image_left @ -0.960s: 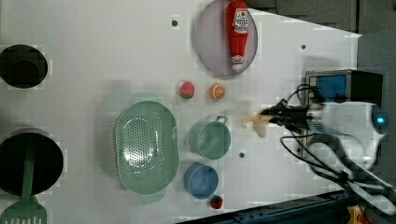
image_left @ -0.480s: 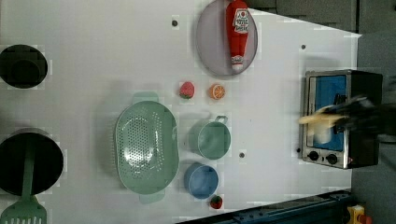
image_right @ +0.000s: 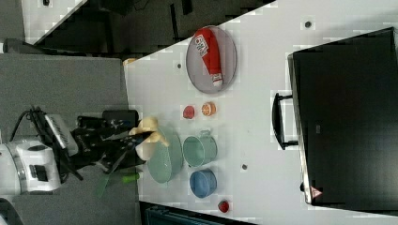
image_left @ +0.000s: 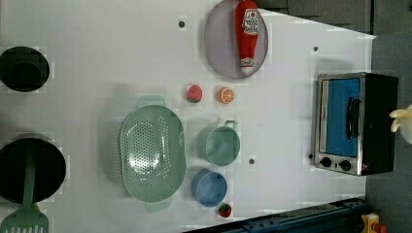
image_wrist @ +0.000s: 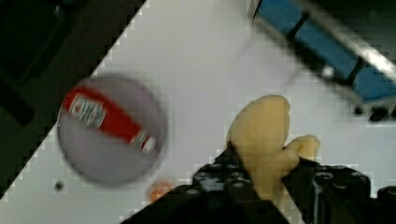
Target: Pick banana from table and place on oven.
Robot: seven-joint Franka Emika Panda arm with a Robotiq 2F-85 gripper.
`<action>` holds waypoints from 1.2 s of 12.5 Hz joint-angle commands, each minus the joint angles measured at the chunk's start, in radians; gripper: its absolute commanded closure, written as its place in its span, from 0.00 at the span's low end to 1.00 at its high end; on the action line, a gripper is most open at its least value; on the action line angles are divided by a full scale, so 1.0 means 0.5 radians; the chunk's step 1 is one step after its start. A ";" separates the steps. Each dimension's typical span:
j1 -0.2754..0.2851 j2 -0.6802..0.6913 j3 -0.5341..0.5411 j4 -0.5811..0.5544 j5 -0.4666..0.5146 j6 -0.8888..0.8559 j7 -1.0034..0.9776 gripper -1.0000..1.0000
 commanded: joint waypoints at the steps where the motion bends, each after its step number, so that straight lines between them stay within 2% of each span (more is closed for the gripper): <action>1: -0.086 0.233 -0.344 -0.102 -0.045 0.012 -0.437 0.71; 5: -0.095 0.541 -0.696 -0.096 -0.045 0.486 -1.106 0.71; 9: -0.104 0.828 -0.831 0.006 -0.019 0.623 -1.453 0.71; 10: -0.109 0.872 -0.841 0.016 0.001 0.621 -1.522 0.66; 11: -0.117 0.903 -0.848 0.019 0.019 0.635 -1.570 0.57; 15: -0.126 0.920 -0.843 0.021 0.023 0.659 -1.580 0.11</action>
